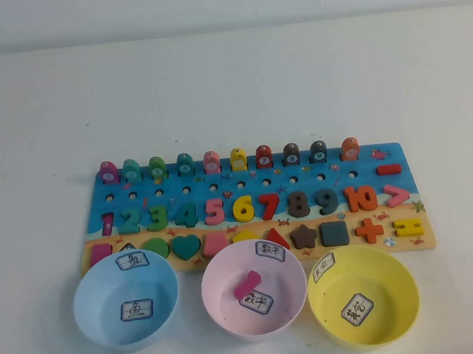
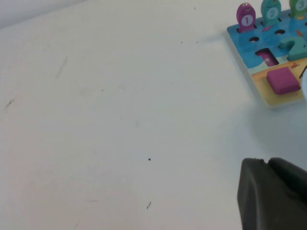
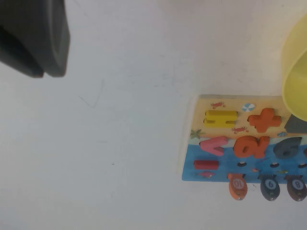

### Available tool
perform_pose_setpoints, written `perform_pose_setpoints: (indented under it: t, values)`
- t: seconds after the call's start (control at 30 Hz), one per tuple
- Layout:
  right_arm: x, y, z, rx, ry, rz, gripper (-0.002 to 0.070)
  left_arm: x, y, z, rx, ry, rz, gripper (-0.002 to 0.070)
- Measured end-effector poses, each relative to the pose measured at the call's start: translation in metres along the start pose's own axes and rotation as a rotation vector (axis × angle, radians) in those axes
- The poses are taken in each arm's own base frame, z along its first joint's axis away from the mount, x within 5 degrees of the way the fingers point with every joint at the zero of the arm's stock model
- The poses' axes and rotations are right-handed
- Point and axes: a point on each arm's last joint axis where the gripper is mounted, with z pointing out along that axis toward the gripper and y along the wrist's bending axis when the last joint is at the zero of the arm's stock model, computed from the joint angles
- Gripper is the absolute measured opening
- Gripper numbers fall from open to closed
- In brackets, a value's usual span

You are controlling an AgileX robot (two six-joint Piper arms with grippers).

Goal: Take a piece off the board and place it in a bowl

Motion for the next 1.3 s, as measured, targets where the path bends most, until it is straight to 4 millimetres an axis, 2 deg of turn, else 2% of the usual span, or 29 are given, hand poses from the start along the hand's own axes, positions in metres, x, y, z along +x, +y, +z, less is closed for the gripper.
perform_pose_setpoints:
  t: [0.27, 0.4, 0.5, 0.63, 0.7, 0.97, 1.17, 1.3]
  values:
    - [0.0, 0.0, 0.0, 0.0, 0.0, 0.0, -0.0017, -0.003, 0.0, 0.0, 0.001, -0.029, -0.013, -0.0005]
    - [0.0, 0.0, 0.0, 0.0, 0.0, 0.0, -0.0017, -0.006, -0.001, 0.0, 0.011, -0.063, -0.106, -0.0005]
    - [0.0, 0.0, 0.0, 0.0, 0.0, 0.0, -0.0017, -0.012, -0.001, -0.001, 0.033, -0.132, -0.265, -0.0005]
    - [0.0, 0.0, 0.0, 0.0, 0.0, 0.0, -0.0017, -0.023, -0.001, -0.003, 0.088, -0.242, -0.581, -0.0005]
    - [0.0, 0.0, 0.0, 0.0, 0.0, 0.0, -0.0017, -0.026, -0.001, -0.004, 0.102, -0.278, -0.651, -0.0004]
    - [0.0, 0.0, 0.0, 0.0, 0.0, 0.0, -0.0017, -0.033, 0.001, -0.006, 0.112, -0.359, -0.678, -0.0005]
    - [0.0, 0.0, 0.0, 0.0, 0.0, 0.0, -0.0017, -0.038, 0.003, -0.008, 0.143, -0.415, -0.798, -0.0005]
    - [0.0, 0.0, 0.0, 0.0, 0.0, 0.0, -0.0017, -0.037, 0.002, -0.008, 0.146, -0.349, -0.854, -0.0005]
